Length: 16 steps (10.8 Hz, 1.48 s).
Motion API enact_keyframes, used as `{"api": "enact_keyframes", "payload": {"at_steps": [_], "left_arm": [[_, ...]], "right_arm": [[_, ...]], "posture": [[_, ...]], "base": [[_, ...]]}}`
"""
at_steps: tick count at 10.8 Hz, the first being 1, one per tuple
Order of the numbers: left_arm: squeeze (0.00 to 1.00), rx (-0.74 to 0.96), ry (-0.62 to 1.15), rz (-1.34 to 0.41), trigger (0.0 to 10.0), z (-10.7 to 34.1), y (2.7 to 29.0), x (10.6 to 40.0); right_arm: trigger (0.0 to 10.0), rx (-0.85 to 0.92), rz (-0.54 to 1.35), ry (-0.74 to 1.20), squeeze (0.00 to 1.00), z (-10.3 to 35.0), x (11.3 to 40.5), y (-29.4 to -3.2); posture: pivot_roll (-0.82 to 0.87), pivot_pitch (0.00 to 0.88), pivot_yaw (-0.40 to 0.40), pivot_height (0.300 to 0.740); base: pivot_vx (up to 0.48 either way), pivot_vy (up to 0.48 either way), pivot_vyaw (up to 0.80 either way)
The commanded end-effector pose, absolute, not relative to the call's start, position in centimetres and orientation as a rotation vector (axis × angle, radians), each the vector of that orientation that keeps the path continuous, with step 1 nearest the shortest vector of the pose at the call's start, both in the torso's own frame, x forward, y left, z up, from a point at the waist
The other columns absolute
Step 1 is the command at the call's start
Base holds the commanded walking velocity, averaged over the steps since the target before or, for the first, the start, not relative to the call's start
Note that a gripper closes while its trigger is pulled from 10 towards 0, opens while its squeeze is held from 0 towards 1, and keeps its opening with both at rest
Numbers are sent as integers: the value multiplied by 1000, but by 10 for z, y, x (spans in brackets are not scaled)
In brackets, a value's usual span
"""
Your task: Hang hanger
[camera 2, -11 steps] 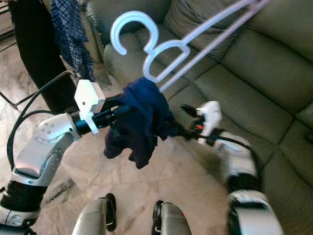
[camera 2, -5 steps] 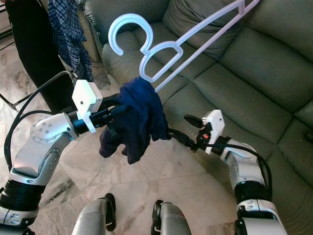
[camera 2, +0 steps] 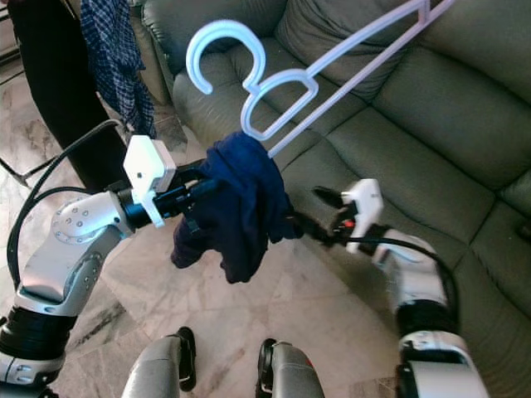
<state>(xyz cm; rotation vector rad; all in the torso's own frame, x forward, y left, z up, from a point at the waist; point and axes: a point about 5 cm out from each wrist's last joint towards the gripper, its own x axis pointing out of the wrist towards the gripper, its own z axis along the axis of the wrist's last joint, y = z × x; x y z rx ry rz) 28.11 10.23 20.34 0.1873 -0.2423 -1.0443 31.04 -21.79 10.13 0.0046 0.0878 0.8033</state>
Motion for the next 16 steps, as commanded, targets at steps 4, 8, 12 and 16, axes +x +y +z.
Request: {"api": "enact_keyframes", "payload": {"at_steps": [4,8,12,16], "left_arm": [[0,194,-269,-1061,0,207,101,279],[0,185,-316,-1107,0,221,91,271],[0,164,-345,-1149,0,231,83,263],[0,137,-373,-1163,0,240,77,261]], "right_arm": [[10000,7,794,101,0,99,303,-229],[10000,10,796,125,0,94,310,-219],[10000,-23,701,126,0,91,321,-215],[10000,99,637,254,0,70,335,-173]], "posture": [[34,203,-69,740],[46,205,-72,740],[53,210,-72,740],[64,209,-86,740]], "base": [[0,0,0],[0,0,0],[0,0,0],[0,0,0]]}}
